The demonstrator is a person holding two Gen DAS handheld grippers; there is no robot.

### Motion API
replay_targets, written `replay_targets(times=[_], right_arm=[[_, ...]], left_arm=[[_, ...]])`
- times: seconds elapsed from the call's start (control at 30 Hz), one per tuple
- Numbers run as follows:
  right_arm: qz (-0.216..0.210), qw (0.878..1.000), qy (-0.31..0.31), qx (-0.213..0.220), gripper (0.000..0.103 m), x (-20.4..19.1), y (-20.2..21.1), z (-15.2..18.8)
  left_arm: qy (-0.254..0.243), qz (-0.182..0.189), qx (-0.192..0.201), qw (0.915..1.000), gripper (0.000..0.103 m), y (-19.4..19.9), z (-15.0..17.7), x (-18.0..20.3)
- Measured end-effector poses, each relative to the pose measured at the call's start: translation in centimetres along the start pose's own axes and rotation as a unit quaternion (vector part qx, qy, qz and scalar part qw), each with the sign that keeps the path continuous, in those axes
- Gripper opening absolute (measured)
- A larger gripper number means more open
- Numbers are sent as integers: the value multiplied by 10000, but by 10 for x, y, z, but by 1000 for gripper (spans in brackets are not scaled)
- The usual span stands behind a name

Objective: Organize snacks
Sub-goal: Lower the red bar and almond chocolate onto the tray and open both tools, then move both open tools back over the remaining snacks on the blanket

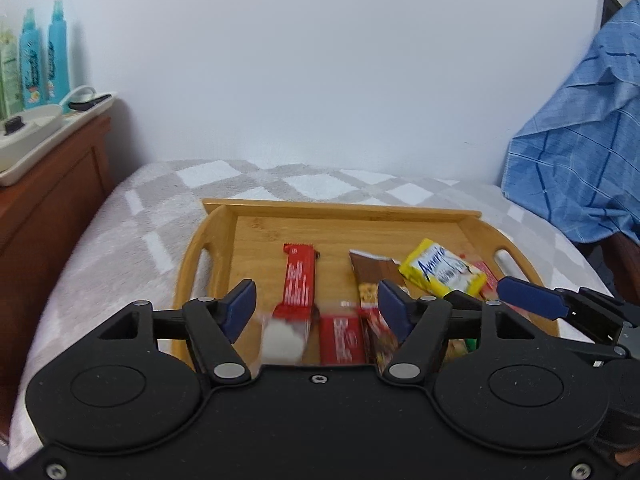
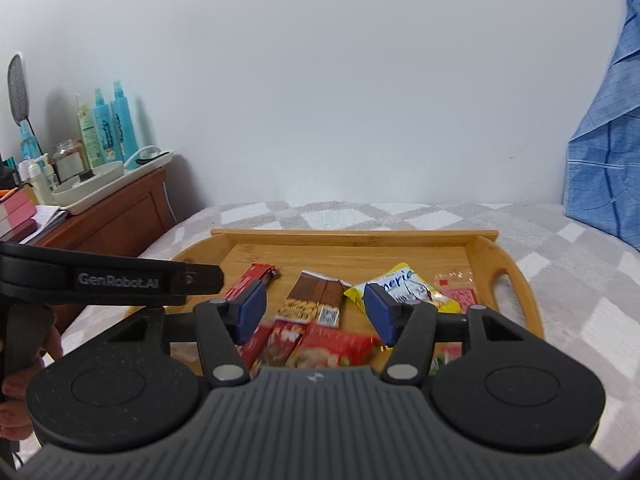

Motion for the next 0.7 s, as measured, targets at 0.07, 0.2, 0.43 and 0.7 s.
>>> replay_targets(times=[0.07,0.2,0.43,0.7], right_arm=[[11,10000,-28,25,73,-1,14,5],[57,9999,-115,45,74,0,39,17],[167,9993,-327,25,77,3,69,43],[248,9989,-377,-119,79,0,79,81]], left_arm=[[-46,-42,9,10000,70,17,8,0],[-187,-118,-26,9998,72,46,26,0],[-131,-105,-91,9998,74,79,68,0],[-240,-460,-38,9986,75,81,116,-11]])
Point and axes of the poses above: each gripper's, at about its wrist camera, not at the fingertips, and y roughly against the way its jaws point, x to its right, z to its underside, the point moved 6 cm from there along -y, roughly the way its jaws point, and after that the axes turned 3 degrees about y, right-handed, at the moved point
